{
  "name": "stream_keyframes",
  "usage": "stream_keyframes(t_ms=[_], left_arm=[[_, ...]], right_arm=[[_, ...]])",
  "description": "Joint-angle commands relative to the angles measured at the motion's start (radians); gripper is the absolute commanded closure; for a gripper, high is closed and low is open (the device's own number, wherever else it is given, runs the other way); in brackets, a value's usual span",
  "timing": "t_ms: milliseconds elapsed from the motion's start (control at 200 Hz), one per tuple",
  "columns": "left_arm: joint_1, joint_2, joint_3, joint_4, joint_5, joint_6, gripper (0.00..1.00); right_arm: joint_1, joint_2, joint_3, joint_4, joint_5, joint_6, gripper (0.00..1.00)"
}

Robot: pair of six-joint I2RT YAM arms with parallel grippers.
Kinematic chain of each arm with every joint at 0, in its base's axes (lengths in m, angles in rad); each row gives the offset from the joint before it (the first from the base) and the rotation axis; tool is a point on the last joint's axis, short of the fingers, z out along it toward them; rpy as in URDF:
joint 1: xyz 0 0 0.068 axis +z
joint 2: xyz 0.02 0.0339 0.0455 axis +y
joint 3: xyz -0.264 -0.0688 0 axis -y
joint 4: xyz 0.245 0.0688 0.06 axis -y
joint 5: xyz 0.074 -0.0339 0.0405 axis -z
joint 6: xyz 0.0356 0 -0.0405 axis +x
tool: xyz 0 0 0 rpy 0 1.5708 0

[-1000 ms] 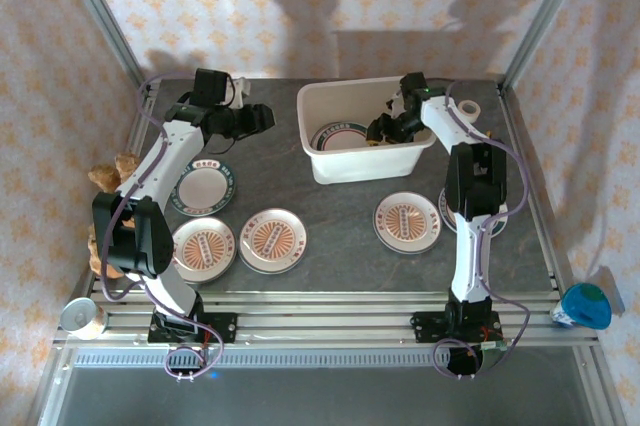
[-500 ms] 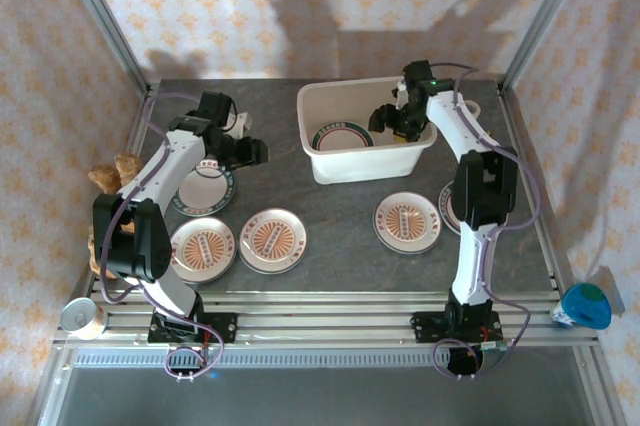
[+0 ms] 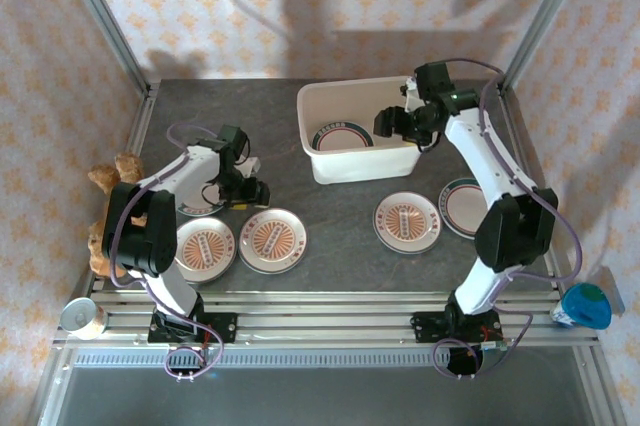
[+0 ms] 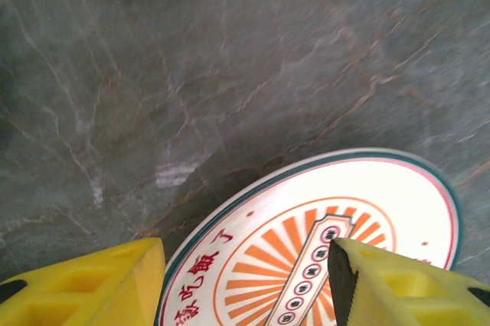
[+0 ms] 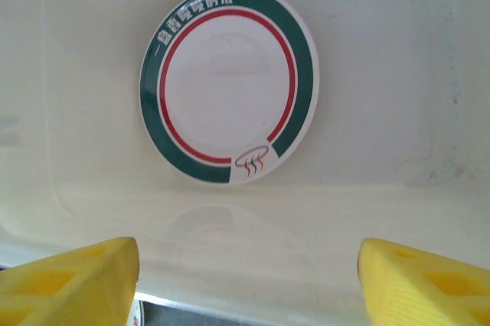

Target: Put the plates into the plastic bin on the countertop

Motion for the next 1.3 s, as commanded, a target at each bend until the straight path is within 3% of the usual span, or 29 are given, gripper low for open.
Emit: stream_keyframes(t_ms=[0,345,836,1026,1296], left_arm=[[0.0,0.016,-0.03,0.024,-0.033,0.003,0.4],[0.0,0.06,-0.071,0.036,-0.038,0.05,0.4],[-0.01,0.116,-0.082,0.029,0.064,0.102,0.44],[-0.015,0.122,-0.078,0.028,0.062,0.111,0.49],[-0.02,0.131,-0.083,0.034,0.058,0.111,0.67]], right_arm=[[0.009,-0.077,-0.04,0.048,0.025,0.004,0.25],[0.012,-0.121,-0.114,0.077,0.01,0.019,0.25],[0.013,-0.096,-0.124,0.098,0.013,0.021,0.25],[0.013,-0.097,-0.13,0.107,0.024,0.025,0.25],[0.013,-0.095,-0.142,0.125,0.025,0.026,0.25]])
